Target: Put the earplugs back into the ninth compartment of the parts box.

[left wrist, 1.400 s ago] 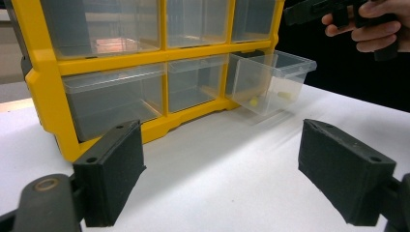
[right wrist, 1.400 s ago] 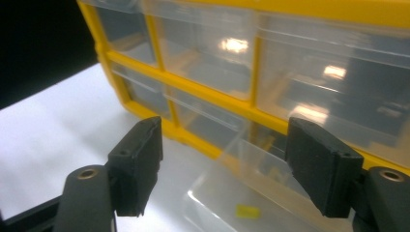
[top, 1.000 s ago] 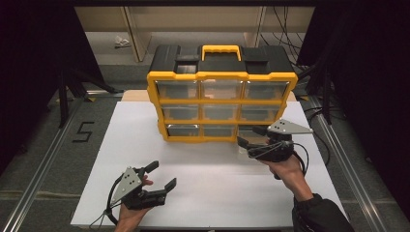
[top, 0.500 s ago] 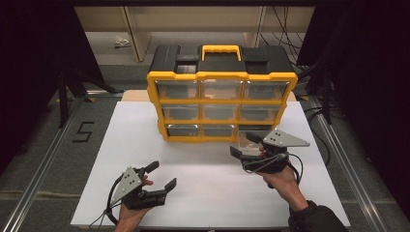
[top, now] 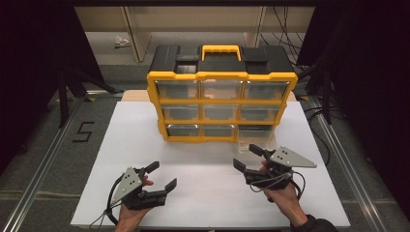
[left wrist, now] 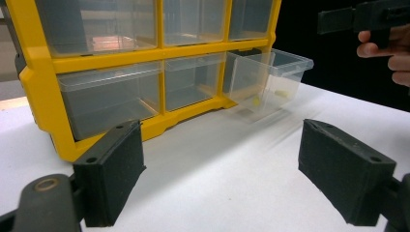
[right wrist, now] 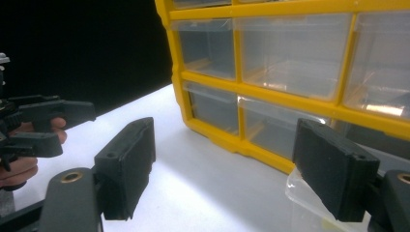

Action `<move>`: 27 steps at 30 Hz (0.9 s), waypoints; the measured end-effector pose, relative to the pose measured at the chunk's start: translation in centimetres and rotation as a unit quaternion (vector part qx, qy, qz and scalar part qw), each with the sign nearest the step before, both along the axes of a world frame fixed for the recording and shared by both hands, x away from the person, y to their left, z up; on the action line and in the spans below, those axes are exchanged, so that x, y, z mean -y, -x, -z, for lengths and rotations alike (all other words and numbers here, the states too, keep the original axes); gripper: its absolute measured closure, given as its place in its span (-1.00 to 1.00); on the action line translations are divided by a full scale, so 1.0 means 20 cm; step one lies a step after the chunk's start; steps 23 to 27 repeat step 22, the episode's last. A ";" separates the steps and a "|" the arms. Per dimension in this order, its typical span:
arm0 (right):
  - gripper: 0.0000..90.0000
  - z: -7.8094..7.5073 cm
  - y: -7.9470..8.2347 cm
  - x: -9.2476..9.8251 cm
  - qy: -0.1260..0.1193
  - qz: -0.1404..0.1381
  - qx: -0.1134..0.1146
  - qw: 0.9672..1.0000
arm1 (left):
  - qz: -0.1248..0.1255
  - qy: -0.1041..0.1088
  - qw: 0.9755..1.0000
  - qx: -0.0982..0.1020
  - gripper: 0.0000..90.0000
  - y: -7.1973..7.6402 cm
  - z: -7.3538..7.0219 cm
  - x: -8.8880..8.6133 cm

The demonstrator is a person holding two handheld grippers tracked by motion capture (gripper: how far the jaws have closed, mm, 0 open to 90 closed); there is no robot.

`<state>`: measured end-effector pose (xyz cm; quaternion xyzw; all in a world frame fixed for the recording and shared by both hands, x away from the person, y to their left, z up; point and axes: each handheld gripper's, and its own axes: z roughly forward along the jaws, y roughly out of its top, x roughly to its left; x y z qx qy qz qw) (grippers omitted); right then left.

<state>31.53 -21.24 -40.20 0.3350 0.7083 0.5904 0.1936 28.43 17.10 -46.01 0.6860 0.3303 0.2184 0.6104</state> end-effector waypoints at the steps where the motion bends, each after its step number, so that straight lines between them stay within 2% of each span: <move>1: -0.46 0.01 0.01 0.00 0.000 0.001 0.001 1.000 | 0.000 0.000 1.000 0.000 -0.64 0.00 0.00 0.00; 7: -0.48 0.04 0.03 0.01 -0.008 0.002 -0.001 1.000 | 0.001 0.000 1.000 0.000 -0.64 0.00 0.00 0.00; 10: -0.50 0.07 0.05 0.01 0.000 0.001 -0.002 1.000 | 0.001 -0.001 1.000 0.000 -0.64 0.00 0.00 0.00; 15: -0.55 0.10 0.07 0.02 -0.002 0.002 -0.008 1.000 | 0.001 -0.001 1.000 0.000 -0.64 0.00 0.00 0.00; 21: -0.60 0.11 0.07 0.03 -0.015 0.001 -0.015 1.000 | 0.001 -0.001 1.000 0.000 -0.64 0.00 0.00 0.00; 27: -0.60 0.11 0.07 0.03 -0.015 0.001 -0.015 1.000 | 0.001 -0.001 1.000 0.000 -0.64 0.00 0.00 0.00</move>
